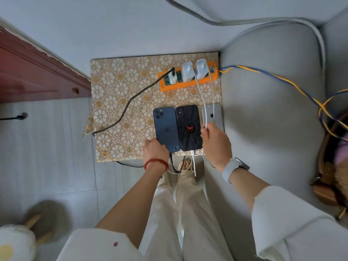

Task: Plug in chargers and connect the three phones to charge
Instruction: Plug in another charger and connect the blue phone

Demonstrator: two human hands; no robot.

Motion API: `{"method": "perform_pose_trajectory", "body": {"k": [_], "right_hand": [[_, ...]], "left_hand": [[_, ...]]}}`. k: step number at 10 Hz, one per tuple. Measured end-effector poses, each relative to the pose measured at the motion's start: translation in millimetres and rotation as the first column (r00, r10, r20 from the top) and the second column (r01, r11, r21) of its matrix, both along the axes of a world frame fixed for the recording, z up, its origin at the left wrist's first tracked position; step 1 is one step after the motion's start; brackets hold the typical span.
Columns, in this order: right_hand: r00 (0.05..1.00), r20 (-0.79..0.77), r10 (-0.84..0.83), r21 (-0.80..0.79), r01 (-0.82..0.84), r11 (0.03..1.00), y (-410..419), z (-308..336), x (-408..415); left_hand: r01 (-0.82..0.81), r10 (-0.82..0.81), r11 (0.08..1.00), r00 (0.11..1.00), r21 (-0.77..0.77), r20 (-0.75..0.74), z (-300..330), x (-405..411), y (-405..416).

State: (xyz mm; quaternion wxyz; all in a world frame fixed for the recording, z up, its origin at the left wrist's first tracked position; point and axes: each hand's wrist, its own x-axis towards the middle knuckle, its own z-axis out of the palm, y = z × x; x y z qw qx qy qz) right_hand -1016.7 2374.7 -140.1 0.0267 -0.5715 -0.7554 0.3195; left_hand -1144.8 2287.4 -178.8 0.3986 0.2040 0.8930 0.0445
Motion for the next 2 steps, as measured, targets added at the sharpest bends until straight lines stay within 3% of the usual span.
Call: {"method": "perform_pose_trajectory", "body": {"k": [2], "right_hand": [[0.994,0.068,0.081,-0.228,-0.064,0.972,8.7,9.4,-12.0]], "left_hand": [[0.182,-0.186,0.978,0.982,-0.098,-0.039,21.7,-5.2,9.8]]}}
